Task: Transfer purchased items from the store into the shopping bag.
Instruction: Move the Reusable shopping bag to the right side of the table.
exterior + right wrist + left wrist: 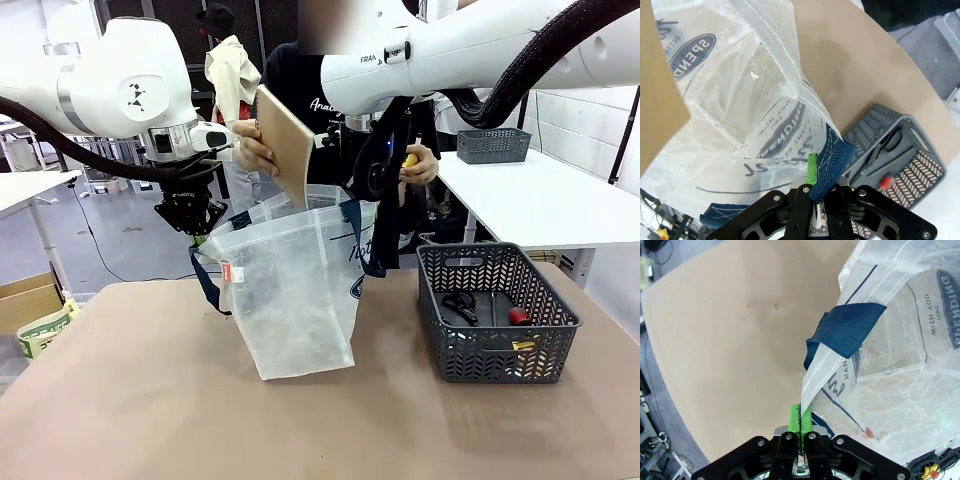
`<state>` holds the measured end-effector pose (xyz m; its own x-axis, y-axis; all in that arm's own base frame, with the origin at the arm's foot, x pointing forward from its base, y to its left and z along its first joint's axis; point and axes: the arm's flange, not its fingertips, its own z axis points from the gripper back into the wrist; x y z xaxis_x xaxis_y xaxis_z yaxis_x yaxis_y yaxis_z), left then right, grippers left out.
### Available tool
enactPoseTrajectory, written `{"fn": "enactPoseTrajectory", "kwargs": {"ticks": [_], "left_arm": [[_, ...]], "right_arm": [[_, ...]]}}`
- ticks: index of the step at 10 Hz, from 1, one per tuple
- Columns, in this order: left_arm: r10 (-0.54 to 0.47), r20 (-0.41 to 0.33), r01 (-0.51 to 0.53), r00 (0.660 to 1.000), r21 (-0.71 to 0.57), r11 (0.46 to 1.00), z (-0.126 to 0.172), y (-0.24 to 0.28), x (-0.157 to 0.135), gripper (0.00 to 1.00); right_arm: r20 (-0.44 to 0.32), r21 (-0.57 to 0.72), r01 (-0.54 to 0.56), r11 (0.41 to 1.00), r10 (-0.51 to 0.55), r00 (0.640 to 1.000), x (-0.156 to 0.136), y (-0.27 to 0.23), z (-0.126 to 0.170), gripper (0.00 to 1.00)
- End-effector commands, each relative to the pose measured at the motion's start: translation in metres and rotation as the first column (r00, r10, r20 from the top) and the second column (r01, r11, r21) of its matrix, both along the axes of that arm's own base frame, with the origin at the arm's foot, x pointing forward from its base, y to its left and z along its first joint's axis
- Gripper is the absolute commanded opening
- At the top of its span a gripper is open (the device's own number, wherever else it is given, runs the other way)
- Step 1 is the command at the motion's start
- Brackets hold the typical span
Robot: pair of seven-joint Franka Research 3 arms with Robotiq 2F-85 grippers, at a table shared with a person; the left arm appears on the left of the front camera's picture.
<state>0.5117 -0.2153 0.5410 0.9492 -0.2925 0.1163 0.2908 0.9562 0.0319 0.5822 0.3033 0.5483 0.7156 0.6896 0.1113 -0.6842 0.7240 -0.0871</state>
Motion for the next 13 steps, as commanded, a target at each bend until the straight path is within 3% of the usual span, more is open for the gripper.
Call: {"fn": "enactPoseTrajectory", "kwargs": {"ticks": [1, 13], "left_arm": [[-0.003, -0.004, 0.003, 1.000, 0.006, 1.000, 0.0037, 0.0055, -0.0022, 0.00], [-0.003, -0.004, 0.003, 1.000, 0.006, 1.000, 0.0037, 0.0055, -0.0022, 0.00]], "right_arm": [[-0.009, -0.005, 0.016, 1.000, -0.016, 1.000, -0.0002, -0.0026, 0.0004, 0.00], [-0.009, -0.005, 0.016, 1.000, -0.016, 1.000, -0.0002, -0.0026, 0.0004, 0.00]]}}
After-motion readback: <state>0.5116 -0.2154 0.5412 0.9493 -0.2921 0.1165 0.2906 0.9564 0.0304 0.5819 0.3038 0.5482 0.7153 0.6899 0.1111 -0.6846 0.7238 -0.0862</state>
